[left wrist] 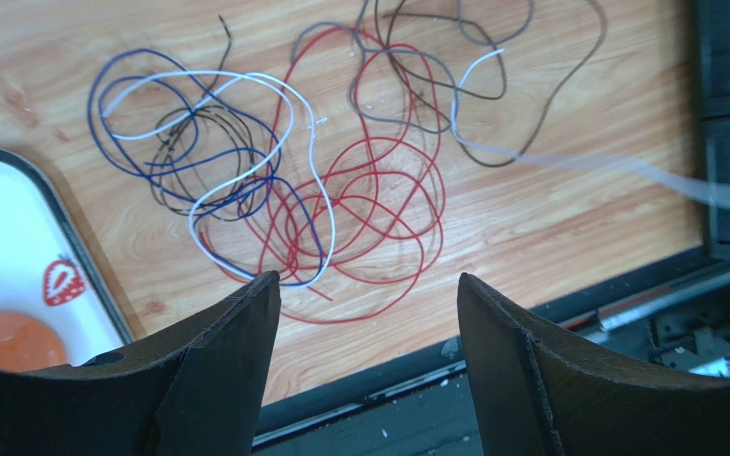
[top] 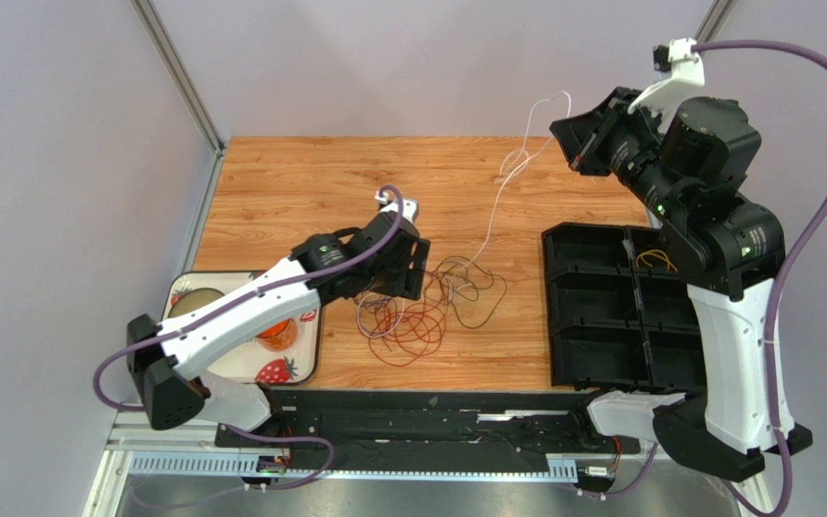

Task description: Untangle the cables

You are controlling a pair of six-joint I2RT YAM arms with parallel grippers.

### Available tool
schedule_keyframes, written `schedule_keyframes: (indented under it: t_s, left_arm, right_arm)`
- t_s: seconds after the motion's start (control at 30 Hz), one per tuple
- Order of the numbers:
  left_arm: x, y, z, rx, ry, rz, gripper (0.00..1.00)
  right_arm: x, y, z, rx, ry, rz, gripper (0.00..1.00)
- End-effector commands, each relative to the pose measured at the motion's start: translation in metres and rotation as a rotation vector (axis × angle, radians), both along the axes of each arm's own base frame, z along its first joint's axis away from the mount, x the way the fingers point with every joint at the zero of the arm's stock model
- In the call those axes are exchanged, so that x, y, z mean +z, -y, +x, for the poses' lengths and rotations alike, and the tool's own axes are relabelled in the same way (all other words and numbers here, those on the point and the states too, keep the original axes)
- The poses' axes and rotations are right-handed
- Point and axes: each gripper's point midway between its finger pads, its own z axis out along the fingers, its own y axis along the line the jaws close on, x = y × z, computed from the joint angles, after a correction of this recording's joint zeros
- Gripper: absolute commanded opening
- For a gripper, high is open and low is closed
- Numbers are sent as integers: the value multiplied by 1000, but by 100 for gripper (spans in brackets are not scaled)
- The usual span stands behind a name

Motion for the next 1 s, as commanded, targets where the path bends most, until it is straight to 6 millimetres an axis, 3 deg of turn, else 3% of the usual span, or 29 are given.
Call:
schedule_keyframes:
  t_s: [0.0,0.2,0.3,0.33,0.4,0.43,0.47,0.5,0.57,0.63,0.73,0.87,0.97]
  left_arm:
    - [44,-37,-21,-54,62,11,77]
    - [67,-102,-42,-13,158,59,76]
    - [70,-130,-52,18,218,42,76]
    - [61,-137,-55,22,220,52,77]
    - [67,-147,-60,39,274,-13,77]
    - [56,-150,-62,38,274,-11,79]
    - [62,-155,-64,52,312,-58,82]
    - [53,-158,-64,58,312,-54,83]
    - [55,-163,-66,80,348,-100,85]
    - [59,-165,-68,75,363,-120,85]
    - [62,-170,-67,85,386,-118,85]
    - [58,-168,-67,75,372,-102,85]
    - [56,-166,-66,71,362,-87,85]
  right_arm:
    - [48,11,-2,-38,120,22,0]
    - [88,26,7,-129,217,61,0]
    - [114,40,6,-200,298,118,0]
    - [121,44,6,-221,317,138,0]
    - [142,54,2,-267,391,205,0]
    - [152,60,-5,-285,420,261,0]
    - [172,71,-12,-328,490,338,0]
    - [166,70,-2,-344,484,365,0]
    - [203,84,-30,-335,633,551,0]
    - [210,83,-33,-311,686,627,0]
    - [237,90,-48,-288,785,728,0]
    - [232,82,-33,-293,776,670,0]
    - [228,79,-33,-276,826,642,0]
